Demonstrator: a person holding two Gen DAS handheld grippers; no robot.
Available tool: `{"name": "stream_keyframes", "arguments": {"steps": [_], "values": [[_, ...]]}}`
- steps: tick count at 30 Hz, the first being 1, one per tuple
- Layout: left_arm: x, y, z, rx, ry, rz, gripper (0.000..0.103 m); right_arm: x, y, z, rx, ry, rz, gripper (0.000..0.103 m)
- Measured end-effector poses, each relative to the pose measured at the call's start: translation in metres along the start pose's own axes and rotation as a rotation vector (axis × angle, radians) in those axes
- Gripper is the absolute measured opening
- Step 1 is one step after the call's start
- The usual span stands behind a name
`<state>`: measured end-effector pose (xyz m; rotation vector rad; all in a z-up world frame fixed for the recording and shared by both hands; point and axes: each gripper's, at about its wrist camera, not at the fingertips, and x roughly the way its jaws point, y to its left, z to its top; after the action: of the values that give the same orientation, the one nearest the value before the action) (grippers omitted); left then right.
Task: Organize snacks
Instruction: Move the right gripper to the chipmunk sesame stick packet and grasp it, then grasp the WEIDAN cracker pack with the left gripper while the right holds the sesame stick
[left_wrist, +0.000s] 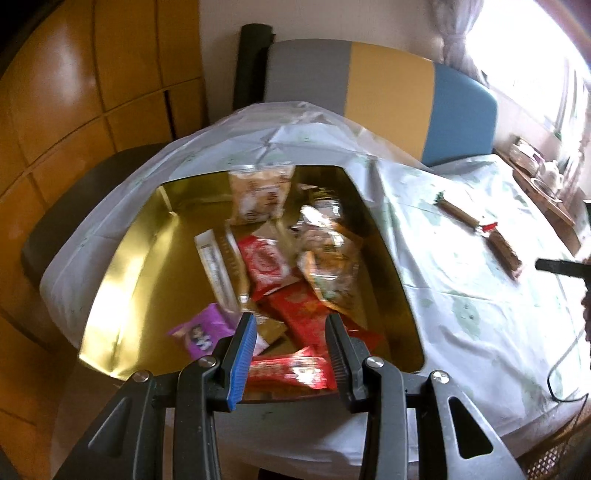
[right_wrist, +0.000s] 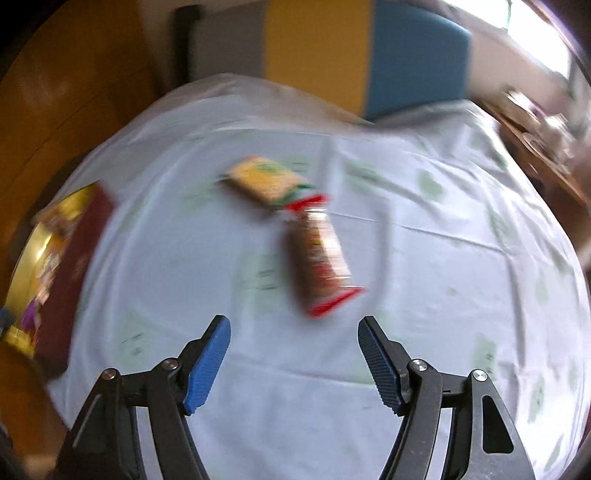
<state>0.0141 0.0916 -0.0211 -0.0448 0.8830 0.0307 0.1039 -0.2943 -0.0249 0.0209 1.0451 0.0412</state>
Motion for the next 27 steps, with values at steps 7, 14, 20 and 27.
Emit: {"name": "stream_keyframes", "arguments": {"steps": [7,14,20,27], "values": [[0.003,-0.018,0.0,0.042,0.014,-0.038,0.039,0.025,-0.025,0.023,0.02,0.017,-0.026,0.075],[0.001,-0.034,0.004,0.082,0.019,-0.069,0.039,0.056,-0.001,0.041,-0.049,0.027,-0.027,0.075],[0.0,-0.06,0.016,0.142,0.016,-0.134,0.039,0.086,0.011,0.042,-0.104,0.128,-0.031,0.03],[0.01,-0.099,0.035,0.205,0.041,-0.219,0.039,0.061,0.009,0.015,-0.167,0.181,0.003,0.029]]}}
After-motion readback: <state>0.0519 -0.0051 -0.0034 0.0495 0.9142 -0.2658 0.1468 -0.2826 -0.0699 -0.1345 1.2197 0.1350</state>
